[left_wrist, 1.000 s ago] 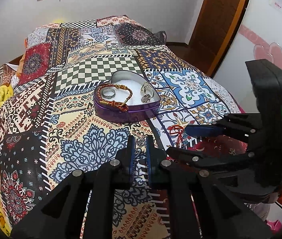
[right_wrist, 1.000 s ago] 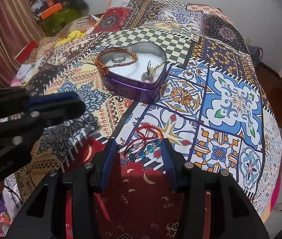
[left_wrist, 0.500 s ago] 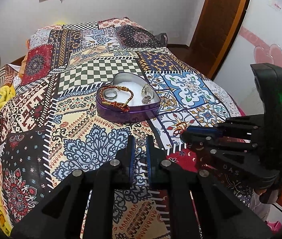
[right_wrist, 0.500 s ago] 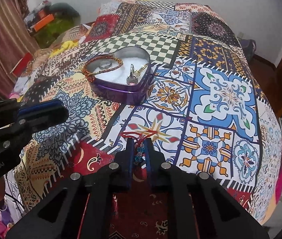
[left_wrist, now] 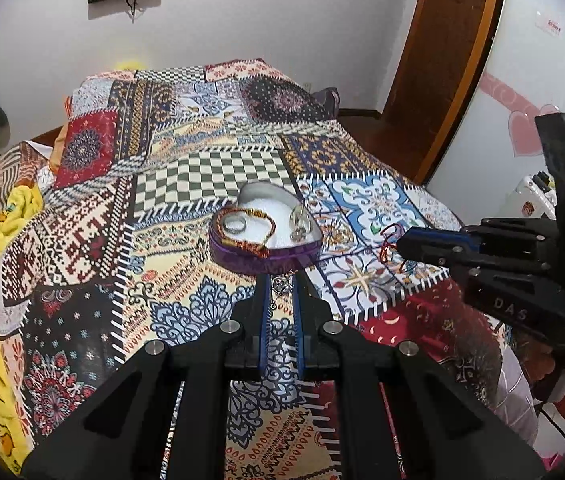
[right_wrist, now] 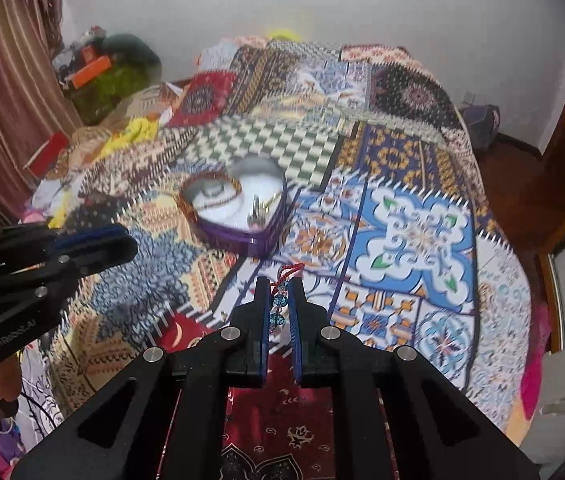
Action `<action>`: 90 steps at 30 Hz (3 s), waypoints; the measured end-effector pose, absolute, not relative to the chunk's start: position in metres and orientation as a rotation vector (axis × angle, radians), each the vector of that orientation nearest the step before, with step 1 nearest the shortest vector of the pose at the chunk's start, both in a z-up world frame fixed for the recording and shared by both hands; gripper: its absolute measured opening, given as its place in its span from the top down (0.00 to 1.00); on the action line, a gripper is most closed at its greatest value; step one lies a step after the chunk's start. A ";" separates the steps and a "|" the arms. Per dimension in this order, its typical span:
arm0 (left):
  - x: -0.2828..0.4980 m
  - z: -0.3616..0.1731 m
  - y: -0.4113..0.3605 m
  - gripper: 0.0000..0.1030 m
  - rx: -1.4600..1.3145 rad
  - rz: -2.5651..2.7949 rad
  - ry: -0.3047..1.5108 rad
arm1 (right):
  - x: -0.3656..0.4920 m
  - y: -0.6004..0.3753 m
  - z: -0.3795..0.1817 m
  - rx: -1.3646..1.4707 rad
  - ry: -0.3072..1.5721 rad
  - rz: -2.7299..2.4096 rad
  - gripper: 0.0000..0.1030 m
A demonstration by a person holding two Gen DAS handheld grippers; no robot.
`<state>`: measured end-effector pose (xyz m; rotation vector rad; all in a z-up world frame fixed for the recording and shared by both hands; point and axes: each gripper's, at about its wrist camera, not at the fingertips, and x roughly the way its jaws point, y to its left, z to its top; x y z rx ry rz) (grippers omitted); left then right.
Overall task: Organize jewelry
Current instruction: 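Close the right tool on the red tasselled turquoise-bead bracelet and lift it, then carry the bracelet in the right tool over the purple heart tin and release it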
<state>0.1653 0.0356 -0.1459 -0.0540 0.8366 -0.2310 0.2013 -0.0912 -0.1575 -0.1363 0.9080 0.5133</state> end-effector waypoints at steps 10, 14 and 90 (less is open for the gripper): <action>0.171 -0.123 0.042 0.91 -0.059 -0.217 0.758 | 0.207 -0.091 -0.126 -0.120 0.813 0.516 0.92; 0.177 -0.116 0.046 0.91 -0.058 -0.207 0.736 | 0.213 -0.088 -0.116 -0.127 0.780 0.521 0.92; 0.225 -0.139 0.062 0.91 -0.097 -0.198 0.833 | 0.258 -0.035 -0.147 -0.324 0.852 0.649 0.66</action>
